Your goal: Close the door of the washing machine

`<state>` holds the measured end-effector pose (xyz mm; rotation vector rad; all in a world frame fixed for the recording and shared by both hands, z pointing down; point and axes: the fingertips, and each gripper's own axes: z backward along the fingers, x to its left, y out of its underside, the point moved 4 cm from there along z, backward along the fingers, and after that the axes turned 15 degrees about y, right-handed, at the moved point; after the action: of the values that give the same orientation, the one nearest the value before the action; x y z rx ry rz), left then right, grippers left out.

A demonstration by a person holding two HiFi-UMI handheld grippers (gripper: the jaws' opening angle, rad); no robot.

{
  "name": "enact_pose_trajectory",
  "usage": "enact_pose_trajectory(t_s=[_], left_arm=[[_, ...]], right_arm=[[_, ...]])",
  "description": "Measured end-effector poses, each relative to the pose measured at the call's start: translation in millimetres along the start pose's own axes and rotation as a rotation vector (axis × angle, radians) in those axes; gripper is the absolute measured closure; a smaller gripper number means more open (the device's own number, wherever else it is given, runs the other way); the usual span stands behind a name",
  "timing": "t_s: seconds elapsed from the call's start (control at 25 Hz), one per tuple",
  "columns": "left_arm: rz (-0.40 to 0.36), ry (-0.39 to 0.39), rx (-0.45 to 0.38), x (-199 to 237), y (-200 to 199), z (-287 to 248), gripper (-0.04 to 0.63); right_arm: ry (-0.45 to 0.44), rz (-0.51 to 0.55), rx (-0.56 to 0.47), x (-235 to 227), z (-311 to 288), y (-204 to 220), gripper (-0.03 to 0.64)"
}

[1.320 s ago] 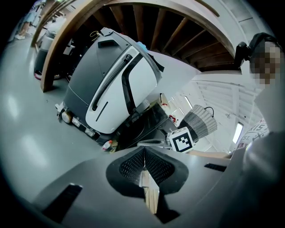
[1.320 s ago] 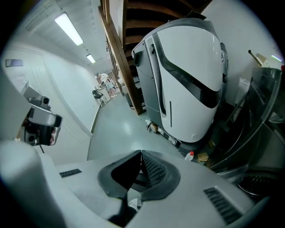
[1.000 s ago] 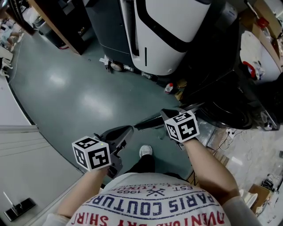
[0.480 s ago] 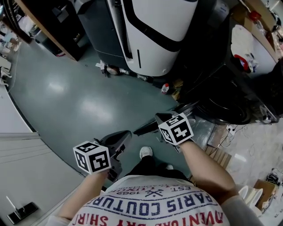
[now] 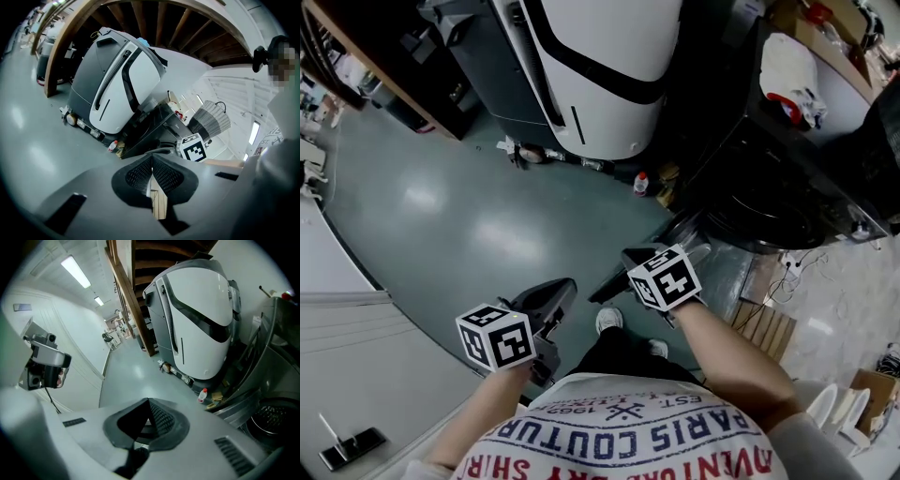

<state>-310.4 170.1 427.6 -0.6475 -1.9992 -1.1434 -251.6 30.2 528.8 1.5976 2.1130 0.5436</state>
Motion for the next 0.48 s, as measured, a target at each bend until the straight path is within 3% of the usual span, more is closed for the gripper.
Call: enact_pose_trajectory(t_s=[0.48], left_arm=[[-0.01, 0.015, 0.033, -38, 33, -23, 0.568]], right_arm=[[-0.016, -0.11, -0.014, -17, 40, 51, 0.595]])
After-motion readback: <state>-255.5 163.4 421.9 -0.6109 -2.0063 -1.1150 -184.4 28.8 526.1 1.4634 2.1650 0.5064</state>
